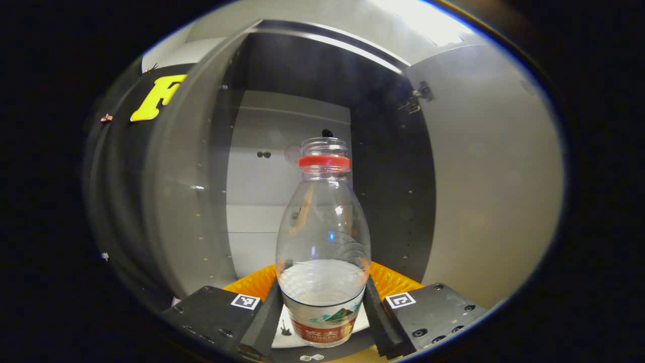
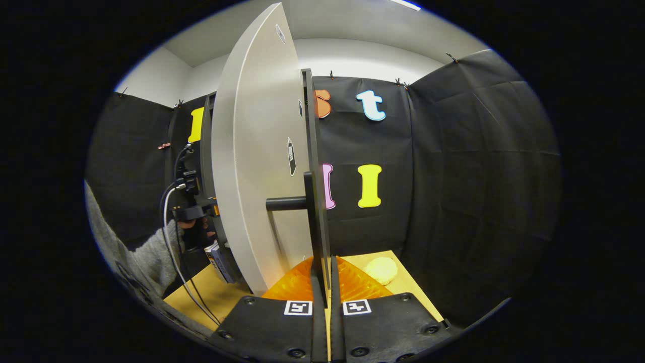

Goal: Open the cabinet door with the right hand, grasp the bottle in the cabinet with the left hand and place it on the coaster, then close the cabinet door with the right hand.

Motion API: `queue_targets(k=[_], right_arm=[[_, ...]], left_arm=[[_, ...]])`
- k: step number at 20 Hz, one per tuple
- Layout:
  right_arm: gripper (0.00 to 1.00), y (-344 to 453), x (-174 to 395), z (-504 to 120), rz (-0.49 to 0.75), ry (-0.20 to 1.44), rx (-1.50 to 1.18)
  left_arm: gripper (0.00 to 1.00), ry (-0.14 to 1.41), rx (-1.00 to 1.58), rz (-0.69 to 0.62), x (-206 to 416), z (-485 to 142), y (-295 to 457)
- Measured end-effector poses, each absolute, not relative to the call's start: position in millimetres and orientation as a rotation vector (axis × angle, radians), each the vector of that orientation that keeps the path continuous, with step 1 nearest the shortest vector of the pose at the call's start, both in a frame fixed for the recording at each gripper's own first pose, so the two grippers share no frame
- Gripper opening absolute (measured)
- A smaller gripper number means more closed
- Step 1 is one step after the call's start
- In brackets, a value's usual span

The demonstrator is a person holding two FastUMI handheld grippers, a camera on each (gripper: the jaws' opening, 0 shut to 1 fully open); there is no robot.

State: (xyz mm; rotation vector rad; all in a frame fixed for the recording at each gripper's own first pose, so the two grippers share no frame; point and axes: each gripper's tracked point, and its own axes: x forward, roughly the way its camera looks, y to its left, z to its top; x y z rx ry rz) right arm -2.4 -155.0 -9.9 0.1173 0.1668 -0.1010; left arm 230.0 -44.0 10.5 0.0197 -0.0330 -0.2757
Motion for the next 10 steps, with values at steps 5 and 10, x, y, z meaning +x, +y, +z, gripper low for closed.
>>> queue_targets(k=[5, 10], right_arm=[[0.50, -170.3, -63.2, -8.8, -0.208, 0.163, 0.243], [0.86, -136.0, -110.2, 5.9, -0.318, 0.119, 0.212]], left_arm=[[0.76, -0.004, -0.002, -0.312, 171.5, 4.2, -13.7], [0.76, 0.008, -0.018, -0.321, 122.4, -14.6, 8.9]])
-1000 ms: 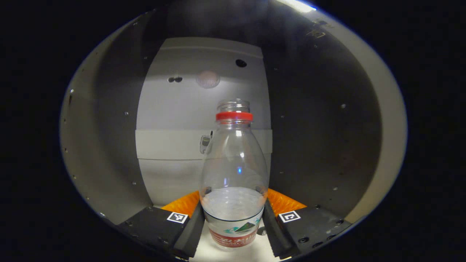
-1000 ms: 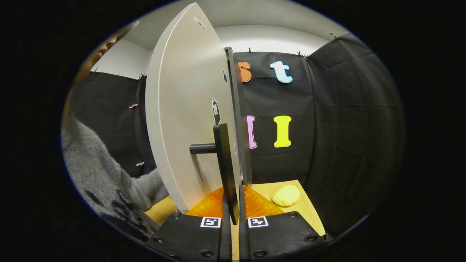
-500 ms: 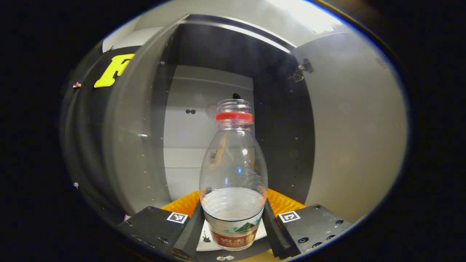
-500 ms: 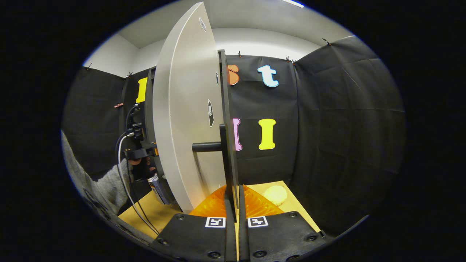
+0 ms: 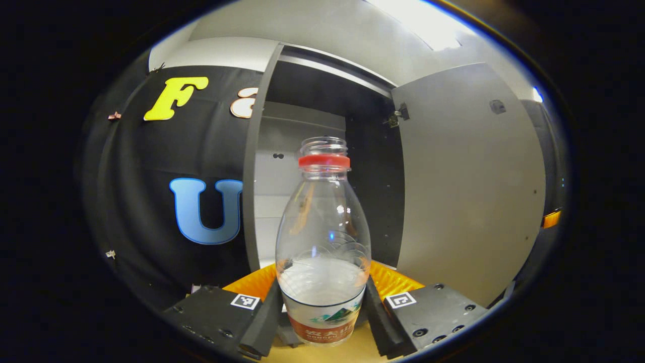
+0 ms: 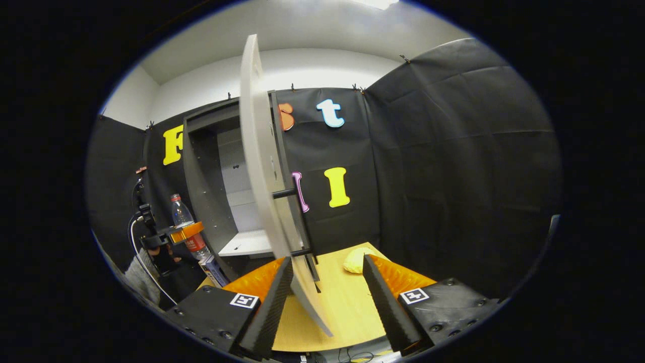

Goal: Open the cabinet door with the right hand, grasp the bottle in the cabinet with the left hand and place it on the coaster, then close the cabinet door with the right hand.

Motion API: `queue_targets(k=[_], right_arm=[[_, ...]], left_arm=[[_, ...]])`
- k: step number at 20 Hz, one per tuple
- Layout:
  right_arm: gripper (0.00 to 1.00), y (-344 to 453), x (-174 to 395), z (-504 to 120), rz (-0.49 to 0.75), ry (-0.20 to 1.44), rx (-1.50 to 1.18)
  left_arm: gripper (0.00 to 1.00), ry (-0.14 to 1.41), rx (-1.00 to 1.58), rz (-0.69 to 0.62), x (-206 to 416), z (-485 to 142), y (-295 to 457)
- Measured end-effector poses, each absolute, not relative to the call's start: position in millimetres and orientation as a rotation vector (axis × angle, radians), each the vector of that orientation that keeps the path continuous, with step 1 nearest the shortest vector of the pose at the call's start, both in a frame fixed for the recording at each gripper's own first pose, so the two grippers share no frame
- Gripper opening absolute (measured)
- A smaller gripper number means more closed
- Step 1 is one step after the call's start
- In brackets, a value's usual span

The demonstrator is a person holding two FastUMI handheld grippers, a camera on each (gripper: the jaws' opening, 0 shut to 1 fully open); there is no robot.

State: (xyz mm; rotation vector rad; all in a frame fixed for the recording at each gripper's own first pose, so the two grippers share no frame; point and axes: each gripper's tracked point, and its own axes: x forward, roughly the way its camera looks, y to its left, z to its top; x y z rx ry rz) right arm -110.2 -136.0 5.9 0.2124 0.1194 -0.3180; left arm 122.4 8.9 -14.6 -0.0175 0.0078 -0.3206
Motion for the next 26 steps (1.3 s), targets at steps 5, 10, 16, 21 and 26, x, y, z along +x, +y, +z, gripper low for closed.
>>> queue_targets(k=[5, 10, 16, 21, 26], right_arm=[[0.82, -53.7, -102.1, 21.4, -0.247, 0.059, 0.120], [0.93, 3.3, -59.5, 25.7, -0.179, -0.057, 0.062], [0.95, 29.9, 13.3, -5.5, -0.116, -0.118, 0.047], [0.95, 60.5, 51.5, -52.1, -0.037, -0.086, 0.004], [0.95, 81.8, 62.5, -103.6, 0.064, 0.048, -0.010]], left_arm=[[0.76, 0.029, -0.010, -0.353, 69.3, -67.1, 15.9], [0.76, 0.047, 0.006, -0.385, 27.4, -134.8, 14.6], [0.76, 0.120, -0.057, -0.394, 0.8, -247.7, 8.7], [0.77, 0.073, -0.068, -0.343, -8.6, -311.9, 9.3], [0.77, 0.086, -0.004, -0.287, -4.9, -366.2, 12.1]])
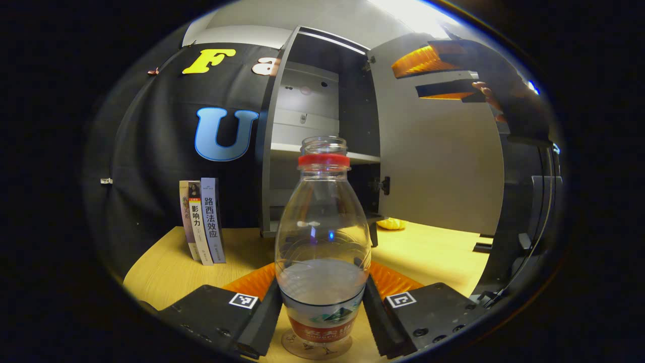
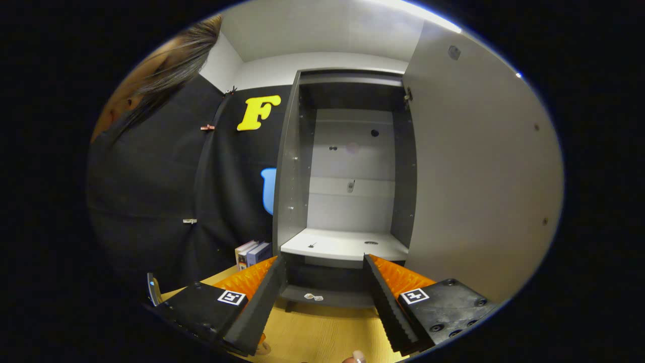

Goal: Open the cabinet door with the right hand, grasp the bottle in the cabinet with the left hand and place it on the coaster, then close the cabinet door with the right hand.

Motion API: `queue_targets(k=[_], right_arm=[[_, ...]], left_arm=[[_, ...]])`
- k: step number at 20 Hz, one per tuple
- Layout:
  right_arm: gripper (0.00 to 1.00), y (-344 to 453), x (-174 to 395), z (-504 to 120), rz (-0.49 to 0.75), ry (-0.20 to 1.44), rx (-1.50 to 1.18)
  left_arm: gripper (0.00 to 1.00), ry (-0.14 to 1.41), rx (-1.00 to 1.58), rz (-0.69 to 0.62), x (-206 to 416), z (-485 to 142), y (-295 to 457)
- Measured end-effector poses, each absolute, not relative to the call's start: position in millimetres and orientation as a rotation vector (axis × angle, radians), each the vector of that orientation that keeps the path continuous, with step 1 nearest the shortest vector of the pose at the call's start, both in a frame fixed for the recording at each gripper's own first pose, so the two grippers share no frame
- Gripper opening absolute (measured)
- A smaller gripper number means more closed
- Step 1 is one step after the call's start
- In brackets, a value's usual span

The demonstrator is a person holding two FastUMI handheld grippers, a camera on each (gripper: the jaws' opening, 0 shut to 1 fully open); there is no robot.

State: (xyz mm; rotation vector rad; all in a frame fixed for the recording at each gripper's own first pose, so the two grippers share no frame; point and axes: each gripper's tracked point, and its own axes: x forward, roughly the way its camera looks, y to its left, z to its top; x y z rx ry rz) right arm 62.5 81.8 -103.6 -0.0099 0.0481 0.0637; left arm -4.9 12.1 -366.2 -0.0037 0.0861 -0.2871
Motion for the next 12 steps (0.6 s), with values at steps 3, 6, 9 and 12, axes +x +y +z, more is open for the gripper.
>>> queue_targets(k=[3, 6, 9, 12], right_arm=[[0.95, 89.3, 62.6, -123.0, 0.106, 0.104, 0.005], [0.95, 90.8, 63.4, -134.2, 0.125, 0.138, -0.014], [0.95, 95.1, 62.7, -140.4, 0.145, 0.160, -0.022], [0.96, 98.2, 61.2, -141.5, 0.160, 0.172, -0.030]], left_arm=[[0.77, 0.099, 0.038, -0.260, -2.7, -387.5, 16.9], [0.79, 0.096, 0.032, -0.252, -1.9, -393.4, 20.2], [0.81, 0.089, -0.015, -0.257, -3.5, -394.9, 20.3], [0.82, 0.091, -0.051, -0.273, -5.6, -392.6, 17.1]])
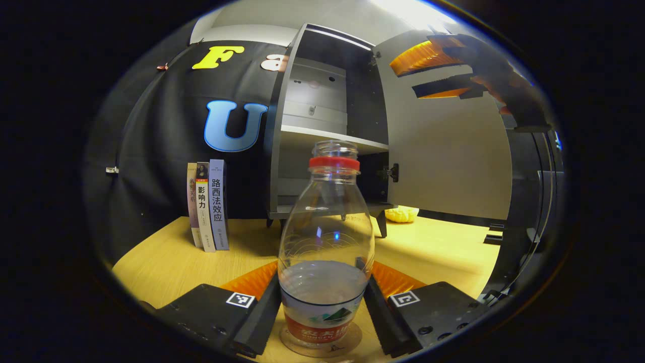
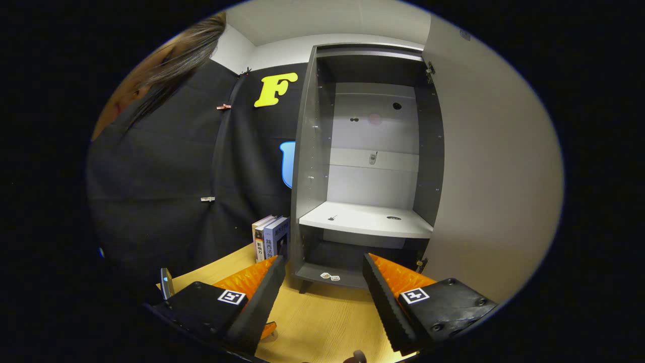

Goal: Open the cabinet door with the right hand, grasp the bottle in the cabinet with the left hand and place it on the coaster, then close the cabinet door with the right hand.

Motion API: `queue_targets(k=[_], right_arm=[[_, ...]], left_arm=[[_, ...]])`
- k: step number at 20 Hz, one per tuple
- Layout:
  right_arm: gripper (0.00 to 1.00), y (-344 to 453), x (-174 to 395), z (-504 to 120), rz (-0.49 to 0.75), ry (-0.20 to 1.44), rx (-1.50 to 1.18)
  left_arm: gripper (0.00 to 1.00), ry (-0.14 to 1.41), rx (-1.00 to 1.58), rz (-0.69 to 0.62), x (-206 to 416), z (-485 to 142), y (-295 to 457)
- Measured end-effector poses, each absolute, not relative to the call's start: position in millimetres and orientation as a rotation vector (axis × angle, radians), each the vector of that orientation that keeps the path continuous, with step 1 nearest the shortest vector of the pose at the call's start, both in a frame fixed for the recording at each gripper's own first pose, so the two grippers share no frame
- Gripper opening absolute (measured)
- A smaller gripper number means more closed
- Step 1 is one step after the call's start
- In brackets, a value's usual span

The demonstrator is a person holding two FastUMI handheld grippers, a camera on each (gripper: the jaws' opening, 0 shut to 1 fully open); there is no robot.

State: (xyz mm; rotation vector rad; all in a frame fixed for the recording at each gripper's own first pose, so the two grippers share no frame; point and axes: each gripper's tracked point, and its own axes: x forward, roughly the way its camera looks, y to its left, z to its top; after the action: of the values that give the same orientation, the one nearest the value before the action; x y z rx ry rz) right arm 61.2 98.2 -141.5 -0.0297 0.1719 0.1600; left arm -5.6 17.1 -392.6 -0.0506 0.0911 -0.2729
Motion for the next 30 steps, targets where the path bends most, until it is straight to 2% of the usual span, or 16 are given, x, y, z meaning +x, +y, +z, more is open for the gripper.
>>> queue_targets(k=[2, 3, 8, 13, 17, 20, 23, 27, 30], right_arm=[[0.96, 98.7, 59.1, -141.5, 0.165, 0.174, -0.040], [0.96, 98.8, 59.1, -143.2, 0.168, 0.178, -0.044], [0.96, 100.8, 53.1, -138.1, 0.175, 0.181, -0.035], [0.96, 77.7, 43.0, -96.1, 0.129, 0.136, -0.006], [0.95, 49.1, 8.9, -63.0, 0.094, 0.113, 0.005], [0.95, 25.6, -33.5, -44.4, 0.059, 0.101, -0.022], [0.96, -17.2, -69.7, -26.7, -0.058, 0.085, -0.055], [0.95, -96.0, -106.9, -2.6, -0.255, 0.037, -0.082], [0.96, -140.5, -107.5, 15.3, -0.298, -0.010, -0.030]], left_arm=[[0.89, 0.088, -0.100, -0.290, -9.1, -386.7, 14.6], [0.96, 0.086, -0.113, -0.284, -9.5, -383.2, 16.3], [0.96, 0.075, 0.001, -0.250, -4.7, -360.0, 28.0], [0.96, 0.011, -0.007, -0.261, -6.8, -273.3, 29.8], [0.96, -0.009, -0.027, -0.389, -19.6, -190.2, 11.1], [0.96, 0.061, -0.073, -0.513, -28.8, -150.8, -12.8], [0.96, 0.080, -0.155, -0.566, -27.0, -110.6, -33.3], [0.94, 0.048, -0.122, -0.531, -1.5, -78.0, -42.5], [0.93, 0.033, -0.073, -0.525, 11.3, -66.3, -57.0]])
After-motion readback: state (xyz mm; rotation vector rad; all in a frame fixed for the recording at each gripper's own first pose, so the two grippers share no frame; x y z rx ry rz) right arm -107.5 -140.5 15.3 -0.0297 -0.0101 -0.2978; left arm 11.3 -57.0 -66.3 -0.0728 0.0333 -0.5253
